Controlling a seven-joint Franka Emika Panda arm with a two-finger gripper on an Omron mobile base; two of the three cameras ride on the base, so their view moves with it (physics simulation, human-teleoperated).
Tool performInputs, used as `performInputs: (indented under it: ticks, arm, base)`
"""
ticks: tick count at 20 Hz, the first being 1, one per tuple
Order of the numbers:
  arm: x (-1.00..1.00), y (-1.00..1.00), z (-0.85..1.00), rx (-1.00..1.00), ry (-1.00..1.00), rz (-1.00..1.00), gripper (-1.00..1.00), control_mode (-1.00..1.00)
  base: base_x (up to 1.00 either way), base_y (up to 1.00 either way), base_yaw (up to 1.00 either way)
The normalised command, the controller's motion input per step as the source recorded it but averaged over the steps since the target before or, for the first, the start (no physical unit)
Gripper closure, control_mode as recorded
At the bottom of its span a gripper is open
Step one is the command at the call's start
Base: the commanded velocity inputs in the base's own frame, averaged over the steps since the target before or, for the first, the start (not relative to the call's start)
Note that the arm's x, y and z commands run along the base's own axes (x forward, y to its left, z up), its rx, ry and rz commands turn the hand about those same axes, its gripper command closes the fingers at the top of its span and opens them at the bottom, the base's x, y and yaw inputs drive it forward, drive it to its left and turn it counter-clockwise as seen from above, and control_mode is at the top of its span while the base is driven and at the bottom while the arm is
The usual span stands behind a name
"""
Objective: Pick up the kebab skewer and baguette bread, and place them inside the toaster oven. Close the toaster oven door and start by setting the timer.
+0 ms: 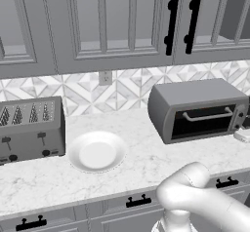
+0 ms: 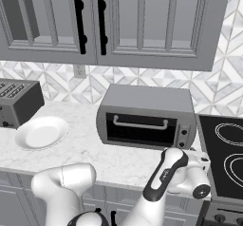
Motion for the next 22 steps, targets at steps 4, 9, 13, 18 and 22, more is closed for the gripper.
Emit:
performInputs:
  ticks: [4, 9, 13, 18, 22]
  arm:
    - [0.04, -0.07, 0.00, 0.00, 0.00, 0.00, -1.00, -1.00]
    - [0.08, -0.03, -0.02, 0.00, 0.00, 0.00, -1.00, -1.00]
    - [0.11, 0.00, -0.06, 0.00, 0.00, 0.00, -1.00, -1.00]
    - [0.09, 0.00, -0.04, -0.01, 0.00, 0.00, -1.00, -1.00]
    - [0.14, 0.05, 0.00, 0.00, 0.01, 0.00, -1.00, -1.00]
  base:
    - [0.00, 0.00, 0.00]
    - [0.00, 0.00, 0.00]
    - [0.00, 0.00, 0.00]
    - [0.00, 0.00, 0.00]
    - [0.00, 0.00, 0.00]
